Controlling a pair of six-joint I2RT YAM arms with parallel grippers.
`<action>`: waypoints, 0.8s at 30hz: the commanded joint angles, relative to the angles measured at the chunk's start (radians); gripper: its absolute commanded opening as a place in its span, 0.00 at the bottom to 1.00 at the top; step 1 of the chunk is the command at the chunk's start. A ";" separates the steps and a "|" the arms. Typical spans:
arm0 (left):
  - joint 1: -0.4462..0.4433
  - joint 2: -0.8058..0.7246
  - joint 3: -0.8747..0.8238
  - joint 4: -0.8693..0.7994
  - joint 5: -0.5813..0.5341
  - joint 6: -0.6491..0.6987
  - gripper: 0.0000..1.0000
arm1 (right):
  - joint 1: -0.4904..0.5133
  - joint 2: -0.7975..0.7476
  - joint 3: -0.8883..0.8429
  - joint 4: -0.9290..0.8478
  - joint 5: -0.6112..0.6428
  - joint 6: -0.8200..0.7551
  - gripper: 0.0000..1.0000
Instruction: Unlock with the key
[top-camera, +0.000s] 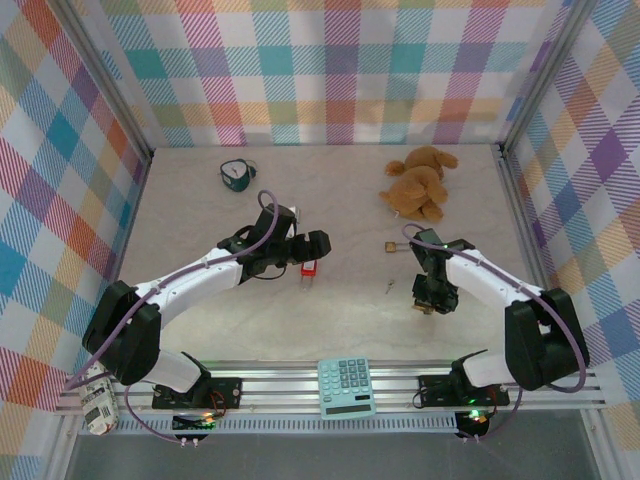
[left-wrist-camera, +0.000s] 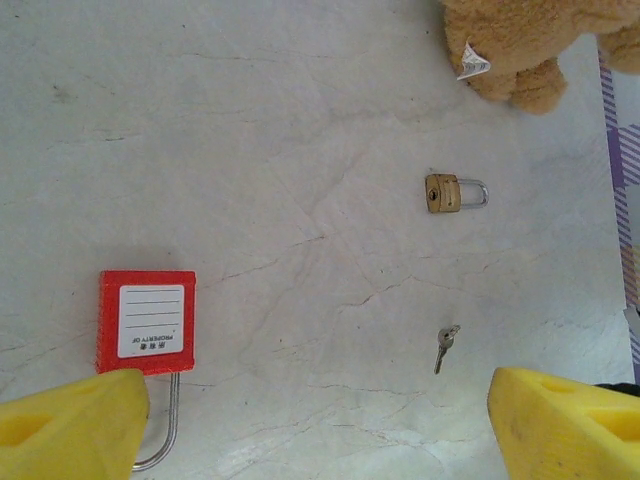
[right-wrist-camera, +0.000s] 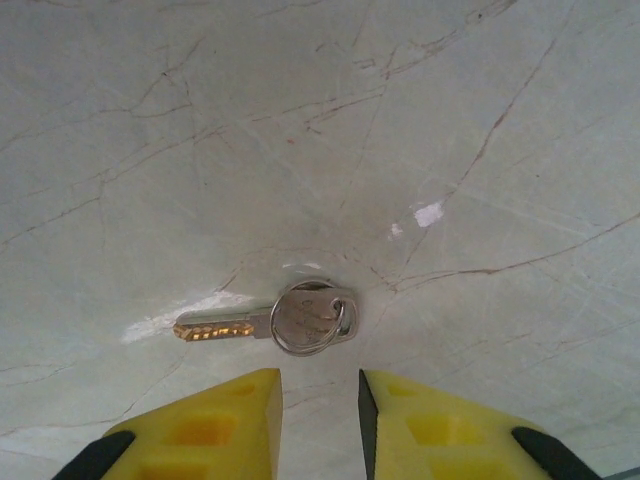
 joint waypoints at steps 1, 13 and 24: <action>-0.007 0.011 0.017 -0.009 0.029 -0.011 0.85 | -0.003 0.014 0.013 0.017 -0.011 -0.035 0.29; -0.007 -0.002 0.011 -0.026 0.031 -0.013 0.83 | -0.002 0.073 0.016 0.045 -0.015 -0.057 0.28; -0.007 0.002 0.011 -0.026 0.036 -0.014 0.82 | -0.002 0.070 -0.004 0.042 0.011 -0.061 0.21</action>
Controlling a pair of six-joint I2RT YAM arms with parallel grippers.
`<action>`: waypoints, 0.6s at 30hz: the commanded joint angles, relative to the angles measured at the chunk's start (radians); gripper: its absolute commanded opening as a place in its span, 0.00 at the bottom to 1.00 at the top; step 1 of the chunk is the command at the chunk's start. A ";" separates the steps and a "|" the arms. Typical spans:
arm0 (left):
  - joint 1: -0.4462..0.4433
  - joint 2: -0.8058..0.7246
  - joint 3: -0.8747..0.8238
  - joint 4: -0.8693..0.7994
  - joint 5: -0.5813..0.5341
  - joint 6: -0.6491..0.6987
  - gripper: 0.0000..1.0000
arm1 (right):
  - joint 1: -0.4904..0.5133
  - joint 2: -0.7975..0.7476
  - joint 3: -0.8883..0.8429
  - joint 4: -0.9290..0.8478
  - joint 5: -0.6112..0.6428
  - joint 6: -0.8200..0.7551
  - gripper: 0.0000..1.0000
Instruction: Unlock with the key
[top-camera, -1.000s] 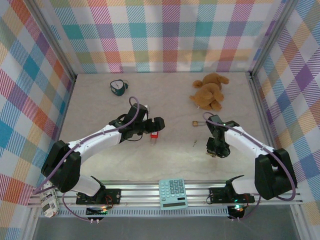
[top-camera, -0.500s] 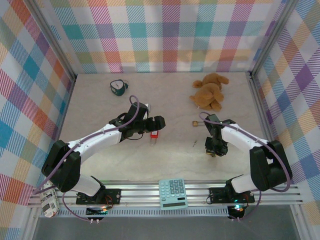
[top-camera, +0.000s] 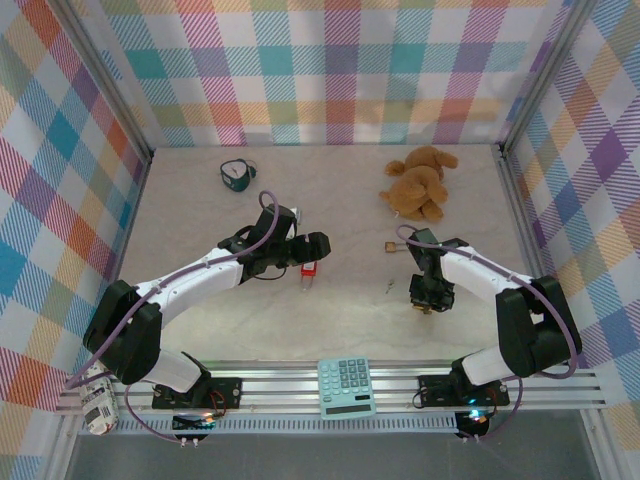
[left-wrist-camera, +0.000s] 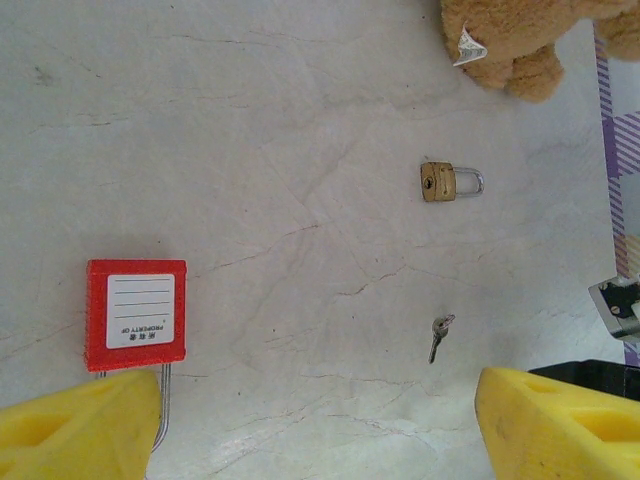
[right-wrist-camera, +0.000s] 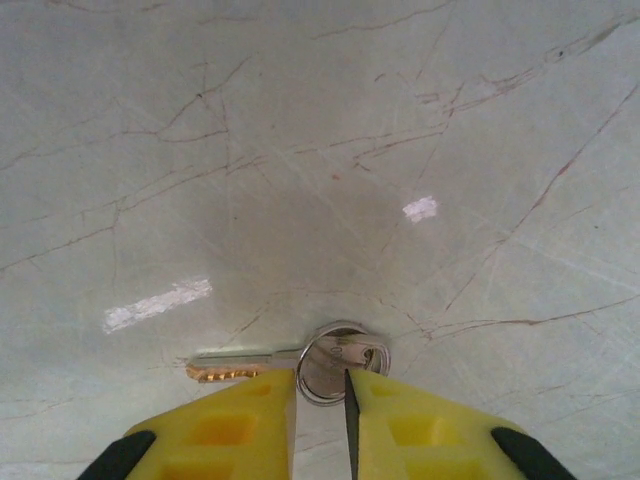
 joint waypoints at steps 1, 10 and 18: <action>-0.008 -0.005 0.011 -0.024 0.012 -0.009 0.82 | -0.003 0.007 -0.003 -0.012 0.017 -0.007 0.21; -0.008 -0.009 0.009 -0.029 0.009 -0.005 0.81 | -0.002 0.024 -0.004 -0.005 -0.014 -0.019 0.23; -0.007 -0.008 0.006 -0.027 0.009 -0.002 0.80 | -0.002 0.028 -0.008 -0.003 -0.016 -0.015 0.22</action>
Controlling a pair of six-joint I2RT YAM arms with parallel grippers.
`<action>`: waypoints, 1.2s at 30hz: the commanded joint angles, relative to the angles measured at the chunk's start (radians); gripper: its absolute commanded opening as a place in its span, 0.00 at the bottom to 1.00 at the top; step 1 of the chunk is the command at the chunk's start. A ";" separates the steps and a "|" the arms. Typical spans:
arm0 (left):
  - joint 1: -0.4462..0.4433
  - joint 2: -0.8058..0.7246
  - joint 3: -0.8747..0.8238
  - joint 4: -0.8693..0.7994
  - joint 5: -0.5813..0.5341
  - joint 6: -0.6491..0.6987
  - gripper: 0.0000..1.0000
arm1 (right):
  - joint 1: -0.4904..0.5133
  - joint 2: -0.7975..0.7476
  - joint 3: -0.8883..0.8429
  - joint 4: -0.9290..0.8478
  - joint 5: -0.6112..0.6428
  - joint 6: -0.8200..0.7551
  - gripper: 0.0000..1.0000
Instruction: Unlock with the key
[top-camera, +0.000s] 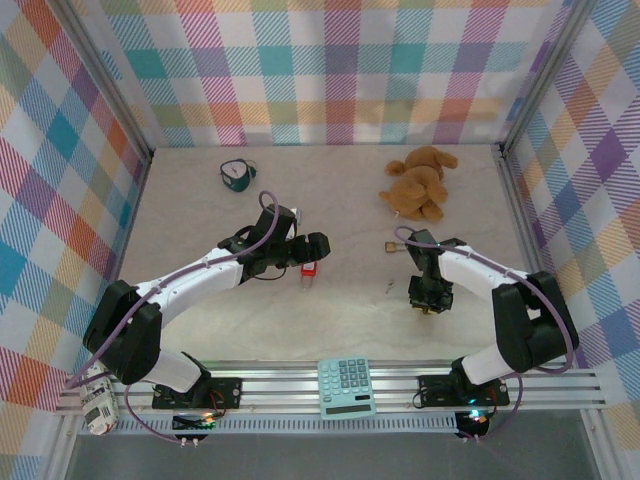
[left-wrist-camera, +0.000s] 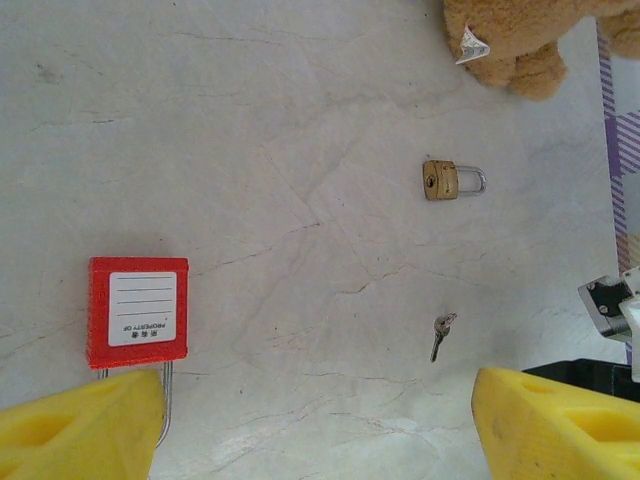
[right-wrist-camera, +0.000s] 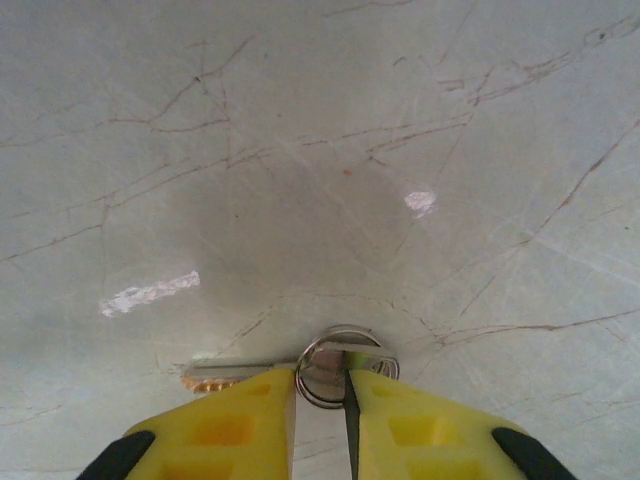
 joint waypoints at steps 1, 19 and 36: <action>-0.007 -0.009 0.005 -0.023 0.009 -0.002 0.80 | -0.002 -0.008 -0.004 -0.010 -0.004 -0.009 0.22; -0.007 -0.009 0.005 -0.020 0.009 0.007 0.76 | 0.028 -0.128 0.036 -0.034 -0.011 -0.020 0.00; -0.007 0.006 -0.002 0.006 0.031 0.000 0.76 | 0.032 -0.012 -0.020 -0.041 0.046 0.042 0.26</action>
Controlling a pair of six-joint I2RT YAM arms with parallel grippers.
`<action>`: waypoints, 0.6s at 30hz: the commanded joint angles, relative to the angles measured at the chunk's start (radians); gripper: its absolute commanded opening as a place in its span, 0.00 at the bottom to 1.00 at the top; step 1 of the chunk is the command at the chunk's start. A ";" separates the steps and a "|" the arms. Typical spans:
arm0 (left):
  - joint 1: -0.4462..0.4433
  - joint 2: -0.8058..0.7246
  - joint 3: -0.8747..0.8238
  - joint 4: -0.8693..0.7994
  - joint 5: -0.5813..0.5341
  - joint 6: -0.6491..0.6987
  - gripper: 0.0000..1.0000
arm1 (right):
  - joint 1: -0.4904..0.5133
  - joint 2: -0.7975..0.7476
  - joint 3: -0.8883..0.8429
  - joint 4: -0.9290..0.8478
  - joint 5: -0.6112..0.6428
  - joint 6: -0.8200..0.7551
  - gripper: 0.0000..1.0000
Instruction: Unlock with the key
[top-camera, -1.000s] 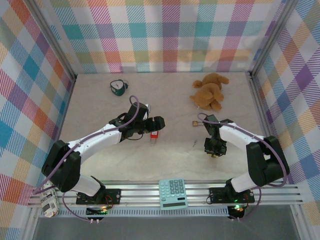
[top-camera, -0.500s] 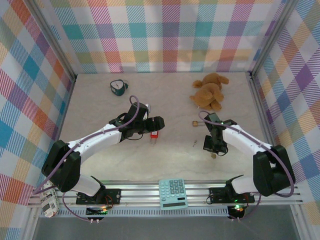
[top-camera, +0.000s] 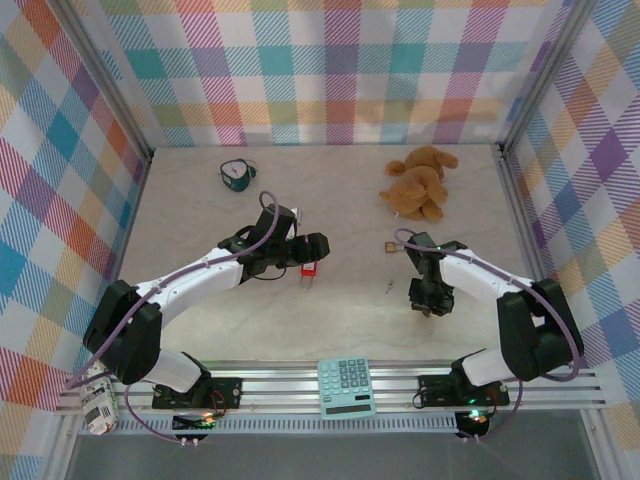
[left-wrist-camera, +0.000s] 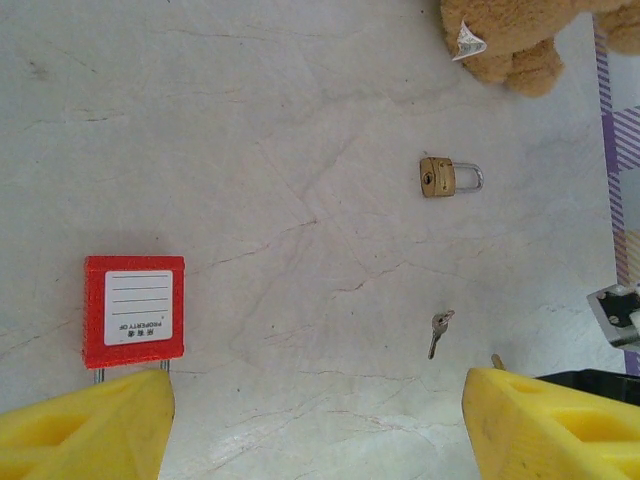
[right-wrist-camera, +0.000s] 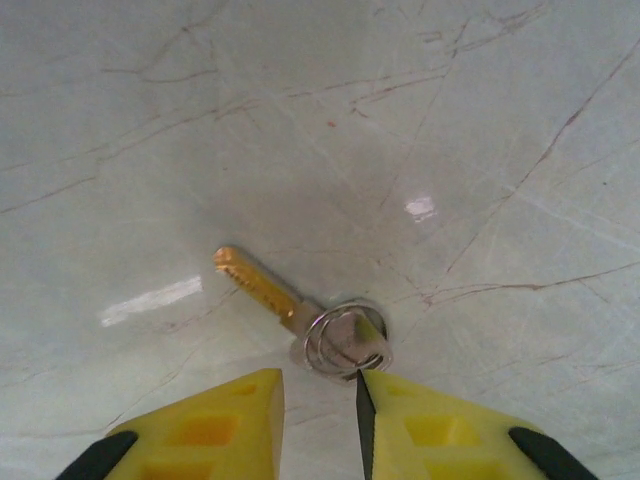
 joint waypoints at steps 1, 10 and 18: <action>-0.007 0.004 -0.002 0.004 0.026 -0.003 0.76 | 0.005 0.026 -0.004 -0.013 0.031 0.018 0.25; -0.007 -0.018 -0.023 -0.006 0.011 0.007 0.76 | 0.005 0.003 -0.014 0.011 0.029 0.002 0.11; -0.007 -0.018 -0.012 -0.014 0.007 0.015 0.76 | 0.008 -0.068 0.004 -0.013 0.023 -0.012 0.05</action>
